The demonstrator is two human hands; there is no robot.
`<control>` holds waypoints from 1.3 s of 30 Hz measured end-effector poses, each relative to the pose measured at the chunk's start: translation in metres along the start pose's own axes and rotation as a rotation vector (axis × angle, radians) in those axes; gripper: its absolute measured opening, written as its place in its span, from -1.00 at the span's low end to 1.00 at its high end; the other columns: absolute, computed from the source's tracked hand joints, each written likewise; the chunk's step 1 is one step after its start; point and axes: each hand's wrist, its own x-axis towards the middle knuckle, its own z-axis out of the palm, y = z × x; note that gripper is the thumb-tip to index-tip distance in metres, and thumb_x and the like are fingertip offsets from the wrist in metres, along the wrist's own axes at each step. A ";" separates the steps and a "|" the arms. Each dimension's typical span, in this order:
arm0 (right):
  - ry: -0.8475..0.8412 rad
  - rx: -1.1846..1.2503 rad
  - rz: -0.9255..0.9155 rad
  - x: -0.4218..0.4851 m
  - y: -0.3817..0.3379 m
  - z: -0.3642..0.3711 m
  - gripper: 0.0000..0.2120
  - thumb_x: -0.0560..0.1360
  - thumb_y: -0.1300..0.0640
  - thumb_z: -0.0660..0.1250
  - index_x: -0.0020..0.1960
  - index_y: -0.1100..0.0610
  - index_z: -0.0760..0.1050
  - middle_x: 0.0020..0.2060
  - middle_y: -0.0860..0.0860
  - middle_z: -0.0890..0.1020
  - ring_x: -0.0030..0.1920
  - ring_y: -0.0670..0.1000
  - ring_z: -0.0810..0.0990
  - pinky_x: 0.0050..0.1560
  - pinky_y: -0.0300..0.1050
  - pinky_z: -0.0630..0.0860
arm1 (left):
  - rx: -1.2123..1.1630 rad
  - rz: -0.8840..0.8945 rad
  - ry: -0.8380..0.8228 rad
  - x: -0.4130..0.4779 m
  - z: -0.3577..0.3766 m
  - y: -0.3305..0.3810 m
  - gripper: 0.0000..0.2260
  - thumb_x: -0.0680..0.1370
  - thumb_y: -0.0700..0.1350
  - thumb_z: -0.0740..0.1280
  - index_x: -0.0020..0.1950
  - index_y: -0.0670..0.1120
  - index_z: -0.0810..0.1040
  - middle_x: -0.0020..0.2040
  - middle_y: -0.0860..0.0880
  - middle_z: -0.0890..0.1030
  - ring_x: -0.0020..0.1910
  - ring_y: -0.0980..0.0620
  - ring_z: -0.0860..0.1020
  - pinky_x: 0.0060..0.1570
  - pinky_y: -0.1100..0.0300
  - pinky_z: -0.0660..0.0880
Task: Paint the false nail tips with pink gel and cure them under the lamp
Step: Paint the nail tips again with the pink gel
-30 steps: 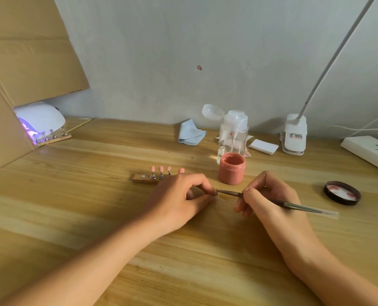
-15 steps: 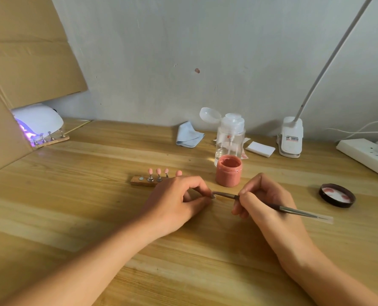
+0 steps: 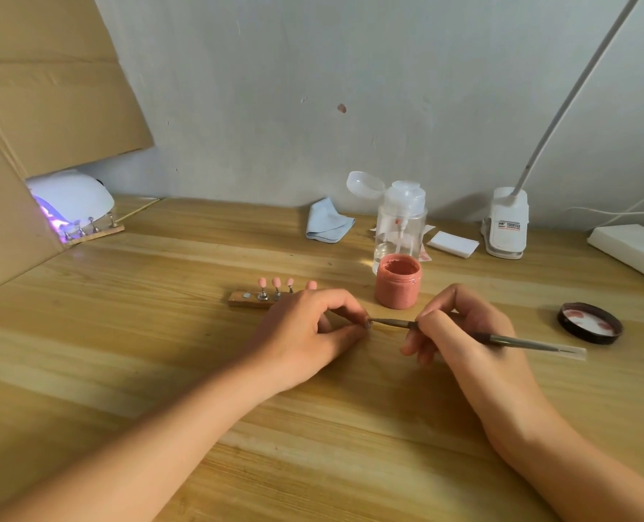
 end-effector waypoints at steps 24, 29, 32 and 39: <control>-0.005 -0.039 0.013 -0.001 -0.002 0.000 -0.91 0.43 0.34 0.24 -0.25 0.31 0.42 -0.45 0.15 0.62 -0.43 -0.07 0.51 -0.38 -0.34 0.43 | -0.017 0.011 -0.018 -0.002 -0.001 0.003 -0.87 0.54 -0.17 0.44 -0.09 0.08 0.63 -0.55 0.37 0.45 -0.60 0.26 0.37 0.55 0.14 0.02; -0.004 -0.019 0.011 -0.001 -0.002 0.000 -0.91 0.46 0.35 0.26 -0.23 0.31 0.43 -0.44 0.13 0.63 -0.42 -0.08 0.52 -0.36 -0.33 0.45 | -0.018 -0.007 -0.008 -0.001 0.000 0.000 -0.87 0.53 -0.13 0.44 -0.11 0.12 0.63 -0.62 0.22 0.40 -0.60 0.21 0.35 0.55 0.18 0.02; -0.005 -0.021 0.010 -0.001 -0.001 0.000 -0.89 0.43 0.28 0.30 -0.24 0.29 0.43 -0.44 0.13 0.62 -0.42 -0.07 0.51 -0.36 -0.32 0.44 | -0.013 0.008 -0.007 -0.001 -0.001 0.001 -0.85 0.53 -0.15 0.44 -0.11 0.12 0.62 -0.61 0.25 0.42 -0.60 0.22 0.37 0.56 0.18 0.02; -0.012 -0.020 0.010 -0.001 0.000 0.000 -0.90 0.45 0.33 0.23 -0.25 0.30 0.42 -0.45 0.15 0.62 -0.42 -0.05 0.51 -0.37 -0.31 0.44 | -0.014 0.019 -0.009 -0.002 0.000 0.000 -0.85 0.54 -0.15 0.44 -0.11 0.12 0.62 -0.59 0.27 0.44 -0.60 0.23 0.37 0.56 0.16 0.01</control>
